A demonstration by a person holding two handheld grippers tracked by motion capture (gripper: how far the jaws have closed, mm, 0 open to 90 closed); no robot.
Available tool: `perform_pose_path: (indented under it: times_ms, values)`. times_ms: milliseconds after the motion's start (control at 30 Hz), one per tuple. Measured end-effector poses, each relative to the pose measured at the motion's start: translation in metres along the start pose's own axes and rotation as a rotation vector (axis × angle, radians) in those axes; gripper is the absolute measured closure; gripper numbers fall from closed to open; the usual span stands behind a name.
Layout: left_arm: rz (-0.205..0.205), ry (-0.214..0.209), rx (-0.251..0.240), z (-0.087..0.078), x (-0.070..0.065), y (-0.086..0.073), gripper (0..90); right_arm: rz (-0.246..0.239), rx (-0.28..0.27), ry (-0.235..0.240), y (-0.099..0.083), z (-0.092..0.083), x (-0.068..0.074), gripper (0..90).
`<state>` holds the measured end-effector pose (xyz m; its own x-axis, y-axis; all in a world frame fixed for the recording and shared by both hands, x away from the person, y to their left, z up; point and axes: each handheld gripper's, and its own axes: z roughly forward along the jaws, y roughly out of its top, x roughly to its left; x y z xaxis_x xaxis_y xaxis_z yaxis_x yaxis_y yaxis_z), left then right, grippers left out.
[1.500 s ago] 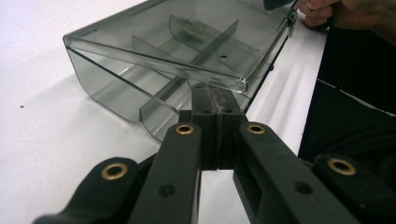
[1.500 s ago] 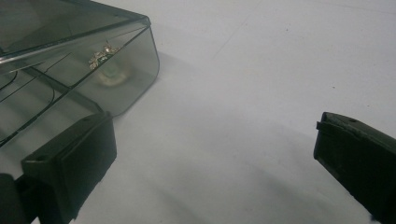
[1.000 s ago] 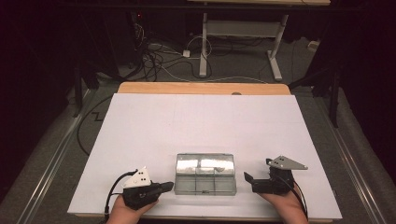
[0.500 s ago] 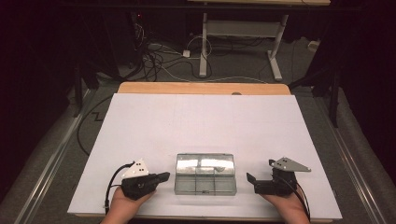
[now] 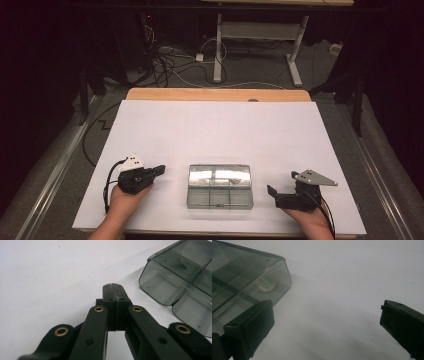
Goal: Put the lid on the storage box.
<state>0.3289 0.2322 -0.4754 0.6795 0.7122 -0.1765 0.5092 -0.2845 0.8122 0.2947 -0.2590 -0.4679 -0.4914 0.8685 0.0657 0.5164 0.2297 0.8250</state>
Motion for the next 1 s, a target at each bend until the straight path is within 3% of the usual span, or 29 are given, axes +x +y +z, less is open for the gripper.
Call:
perform_pose_path:
  times_ms: [233,300,567,700,1000]
  values:
    - [0.021,0.007,0.015,0.003,-0.004,-0.001,87.2,-0.01,-0.006,0.003,0.0,0.001,0.001,0.4]
    - [0.021,0.006,0.02,0.004,-0.004,-0.001,82.8,-0.006,-0.008,0.005,0.0,0.001,0.001,0.5]
    - [0.053,0.034,0.092,0.013,-0.006,-0.002,45.7,-0.01,-0.005,0.011,-0.001,0.003,0.001,0.4]
    - [0.063,0.043,0.099,0.014,-0.008,-0.002,29.4,-0.015,-0.007,0.009,-0.001,0.003,0.001,0.4]
    - [0.021,0.025,0.069,0.011,-0.005,-0.001,9.8,-0.023,-0.017,0.016,-0.001,0.003,0.004,0.4]
